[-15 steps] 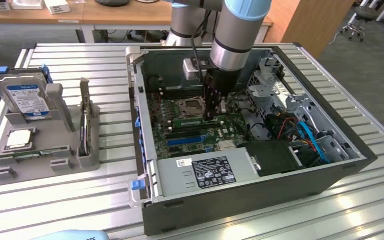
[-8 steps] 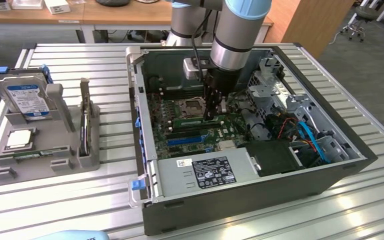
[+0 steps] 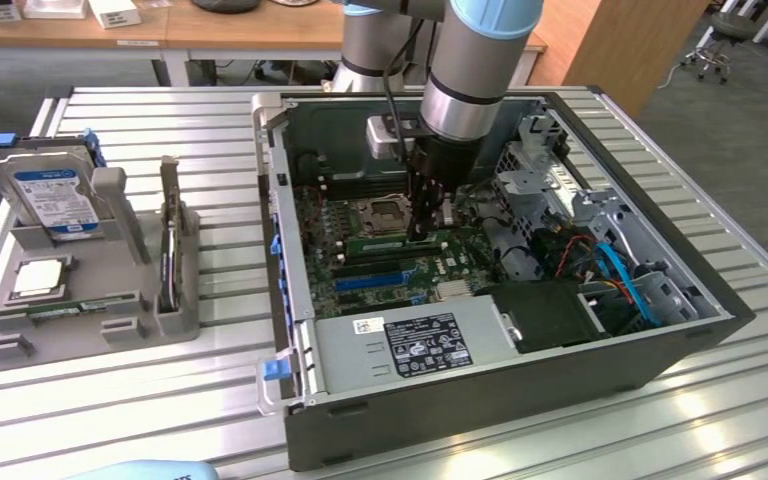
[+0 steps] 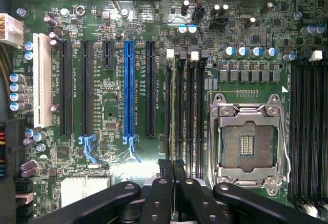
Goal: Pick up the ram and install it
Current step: 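Insert the ram into the slot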
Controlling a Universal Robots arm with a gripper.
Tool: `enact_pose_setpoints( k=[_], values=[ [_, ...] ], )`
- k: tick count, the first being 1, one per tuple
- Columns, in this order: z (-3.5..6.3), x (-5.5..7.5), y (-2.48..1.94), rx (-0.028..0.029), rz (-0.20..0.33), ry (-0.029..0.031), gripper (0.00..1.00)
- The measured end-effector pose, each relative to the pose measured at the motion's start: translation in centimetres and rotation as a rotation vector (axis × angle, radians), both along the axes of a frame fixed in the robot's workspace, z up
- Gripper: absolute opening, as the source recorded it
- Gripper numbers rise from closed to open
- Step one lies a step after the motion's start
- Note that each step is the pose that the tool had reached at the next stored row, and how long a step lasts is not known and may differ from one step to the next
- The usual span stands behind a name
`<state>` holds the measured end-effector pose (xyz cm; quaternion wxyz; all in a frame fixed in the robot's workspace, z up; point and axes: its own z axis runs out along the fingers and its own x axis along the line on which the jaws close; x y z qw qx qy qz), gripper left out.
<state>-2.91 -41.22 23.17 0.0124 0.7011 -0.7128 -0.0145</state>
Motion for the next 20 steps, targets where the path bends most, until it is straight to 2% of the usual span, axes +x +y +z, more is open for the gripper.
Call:
enact_pose_setpoints(
  k=[20],
  values=[
    [-0.01, -0.13, 0.00, -0.0024, 0.011, -0.0004, 0.11]
  ],
)
